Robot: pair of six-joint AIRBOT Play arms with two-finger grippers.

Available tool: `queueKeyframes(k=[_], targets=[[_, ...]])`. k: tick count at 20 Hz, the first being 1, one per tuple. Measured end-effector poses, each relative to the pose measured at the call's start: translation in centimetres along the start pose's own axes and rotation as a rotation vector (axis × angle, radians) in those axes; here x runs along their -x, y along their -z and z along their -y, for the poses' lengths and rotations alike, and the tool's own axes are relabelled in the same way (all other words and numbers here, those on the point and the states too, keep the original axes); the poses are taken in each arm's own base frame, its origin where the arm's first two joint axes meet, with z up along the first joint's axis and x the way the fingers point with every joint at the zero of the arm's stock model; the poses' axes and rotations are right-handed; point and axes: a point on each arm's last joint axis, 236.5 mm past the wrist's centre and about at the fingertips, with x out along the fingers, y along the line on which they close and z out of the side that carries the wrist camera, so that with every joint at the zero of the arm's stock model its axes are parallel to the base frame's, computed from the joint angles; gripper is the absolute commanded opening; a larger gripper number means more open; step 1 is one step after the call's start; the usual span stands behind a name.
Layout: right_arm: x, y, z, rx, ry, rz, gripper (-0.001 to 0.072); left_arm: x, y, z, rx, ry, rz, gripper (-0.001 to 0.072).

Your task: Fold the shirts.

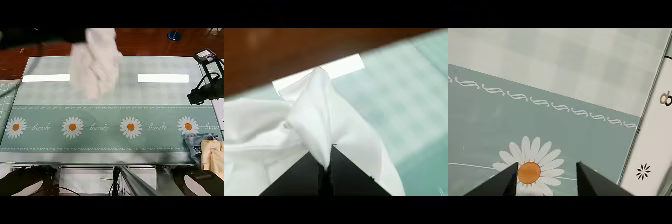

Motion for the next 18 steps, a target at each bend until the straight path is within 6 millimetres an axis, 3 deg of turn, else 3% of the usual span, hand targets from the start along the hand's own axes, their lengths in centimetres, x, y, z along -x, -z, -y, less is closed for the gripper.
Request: queueKeyframes(k=[3, 6, 7, 8, 9, 10, 12, 15, 16, 18], targets=[[0.0, 0.1, 0.3, 0.003, 0.012, -0.002, 0.0411, -6.4, 8.3, 6.4, -0.046, 0.117, -0.227, 0.0024], [0.0, 0.1, 0.4, 0.004, 0.016, -0.004, 0.041, -11.4, 16.7, 11.5, -0.097, 0.19, -0.422, 0.0027], [0.0, 0.1, 0.4, 0.005, 0.017, -0.005, 0.041, -12.4, 18.8, 12.5, -0.111, 0.203, -0.468, 0.017], [0.0, 0.1, 0.4, 0.005, 0.017, -0.006, 0.041, -13.1, 19.8, 13.0, -0.131, 0.212, -0.488, 0.0397], [0.0, 0.2, 0.4, 0.005, 0.017, -0.007, 0.0411, -13.5, 19.7, 12.9, -0.149, 0.211, -0.487, 0.0537], [0.0, 0.2, 0.4, 0.005, 0.016, -0.009, 0.0411, -13.5, 19.0, 12.0, -0.161, 0.2, -0.491, 0.0562], [0.0, 0.2, 0.3, 0.004, 0.015, -0.011, 0.0411, -12.7, 15.8, 7.9, -0.171, 0.129, -0.468, 0.0575], [0.0, 0.2, 0.3, 0.004, 0.014, -0.008, 0.0411, -8.6, 12.1, -2.9, -0.076, -0.056, -0.483, 0.0589], [0.0, 0.1, 0.3, 0.004, 0.014, -0.005, 0.041, -6.9, 12.3, -6.4, -0.022, -0.111, -0.508, 0.0613], [-0.1, -0.1, 0.3, 0.005, 0.015, 0.002, 0.0412, -3.6, 14.9, -12.2, 0.125, -0.18, -0.593, 0.062]])
